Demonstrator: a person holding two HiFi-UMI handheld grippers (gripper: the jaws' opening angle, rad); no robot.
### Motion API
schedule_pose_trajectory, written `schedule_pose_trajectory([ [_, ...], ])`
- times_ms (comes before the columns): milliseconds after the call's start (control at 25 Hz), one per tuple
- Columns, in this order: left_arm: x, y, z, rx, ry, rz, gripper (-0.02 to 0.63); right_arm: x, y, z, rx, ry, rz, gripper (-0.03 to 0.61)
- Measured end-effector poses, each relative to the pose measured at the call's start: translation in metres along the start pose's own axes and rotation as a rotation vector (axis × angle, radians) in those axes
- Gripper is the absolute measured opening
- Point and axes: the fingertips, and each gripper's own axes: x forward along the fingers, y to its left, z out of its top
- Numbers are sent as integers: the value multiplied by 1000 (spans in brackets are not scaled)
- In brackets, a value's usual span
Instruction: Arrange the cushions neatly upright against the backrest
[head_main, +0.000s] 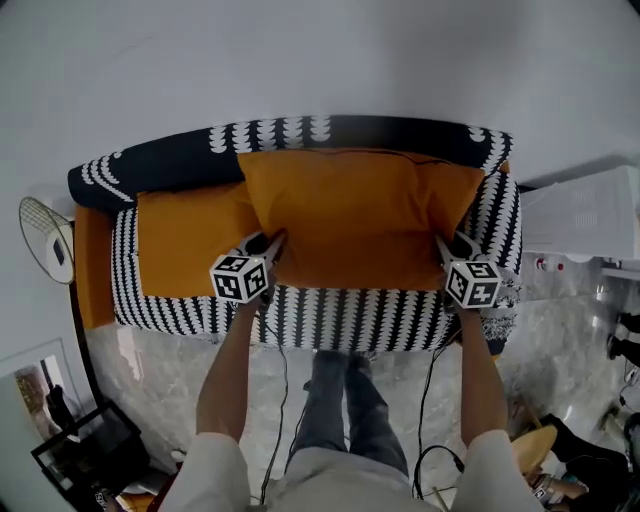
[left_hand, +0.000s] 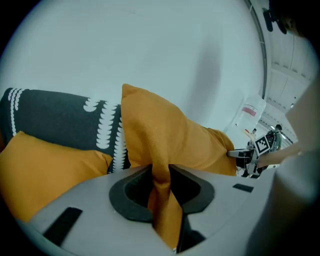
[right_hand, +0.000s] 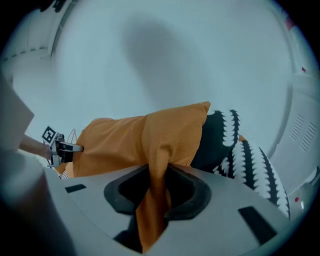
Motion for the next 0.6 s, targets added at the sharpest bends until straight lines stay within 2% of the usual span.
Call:
schedule_pose_trajectory([
  [160,14,19,43,12,-45,10,111,27,-2,42,-31,-37,2,123],
  [280,28,28,54,13,-34,10,118,43,-8,51,-40,-26,-4,128],
  [360,36,32,48,20,-5,5,126,50,-13,44,-45,-3,-9,137],
  [560,55,48,5,59,123,26,160,70,-30,6,-42,112,-46,188],
  [600,60,53,-1,56,142,39,185,74,-34,0,-37,135,-56,209],
])
